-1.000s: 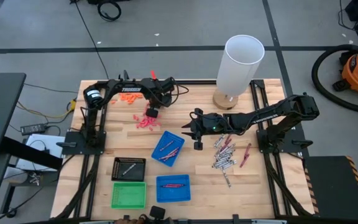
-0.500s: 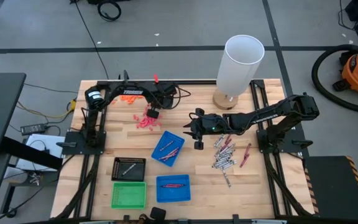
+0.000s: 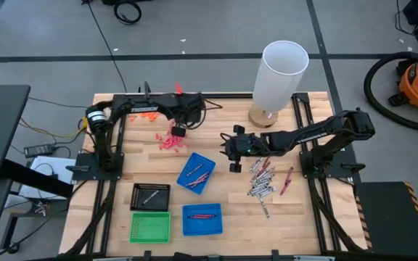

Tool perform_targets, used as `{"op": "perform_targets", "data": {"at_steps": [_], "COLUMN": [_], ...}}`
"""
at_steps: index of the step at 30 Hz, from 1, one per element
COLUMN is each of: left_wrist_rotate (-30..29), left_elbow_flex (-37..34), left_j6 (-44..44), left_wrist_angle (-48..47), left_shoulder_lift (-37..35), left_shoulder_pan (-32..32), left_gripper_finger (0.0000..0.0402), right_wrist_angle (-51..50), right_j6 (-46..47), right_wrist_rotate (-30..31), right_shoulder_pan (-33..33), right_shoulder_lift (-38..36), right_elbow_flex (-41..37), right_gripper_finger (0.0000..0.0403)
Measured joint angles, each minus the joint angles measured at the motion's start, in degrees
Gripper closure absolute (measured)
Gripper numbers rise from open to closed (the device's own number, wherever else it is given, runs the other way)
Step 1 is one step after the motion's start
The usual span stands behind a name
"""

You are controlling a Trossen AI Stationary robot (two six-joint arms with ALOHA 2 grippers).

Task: Sort crayons
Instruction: Put the pink crayon into the top blue bin

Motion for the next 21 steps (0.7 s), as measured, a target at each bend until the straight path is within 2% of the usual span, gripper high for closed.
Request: {"op": "perform_targets", "data": {"at_steps": [3, 9, 13, 16, 21], "left_wrist_rotate": [5.55, 24.32, 34.43, 38.19, 37.16], "left_elbow_flex": [0.02, 0.04, -0.20, -0.29, -0.28], "left_j6": [-4.56, -15.94, -26.28, -32.84, -38.87], "left_wrist_angle": [-0.71, -1.11, -1.02, -0.93, -0.57], "left_shoulder_lift": [-4.04, -10.77, -12.08, -11.50, -9.90], "left_shoulder_pan": [-1.07, -4.56, -7.64, -10.94, -18.03], "left_gripper_finger": [0.0386, 0.0386, 0.0386, 0.0386, 0.0385], "right_wrist_angle": [-2.83, -6.62, -7.01, -6.98, -7.01], "right_j6": [1.17, 3.37, 4.30, 4.67, 5.38], "right_wrist_rotate": [1.84, 3.48, 4.52, 4.52, 4.51], "right_shoulder_pan": [-0.01, -0.02, -0.02, -0.02, 0.04], "right_shoulder_lift": [-1.09, -1.79, -1.79, -1.79, -1.79], "right_elbow_flex": [-0.01, -0.02, -0.02, -0.02, -0.02], "right_gripper_finger": [0.0277, 0.0277, 0.0277, 0.0277, 0.0277]}}
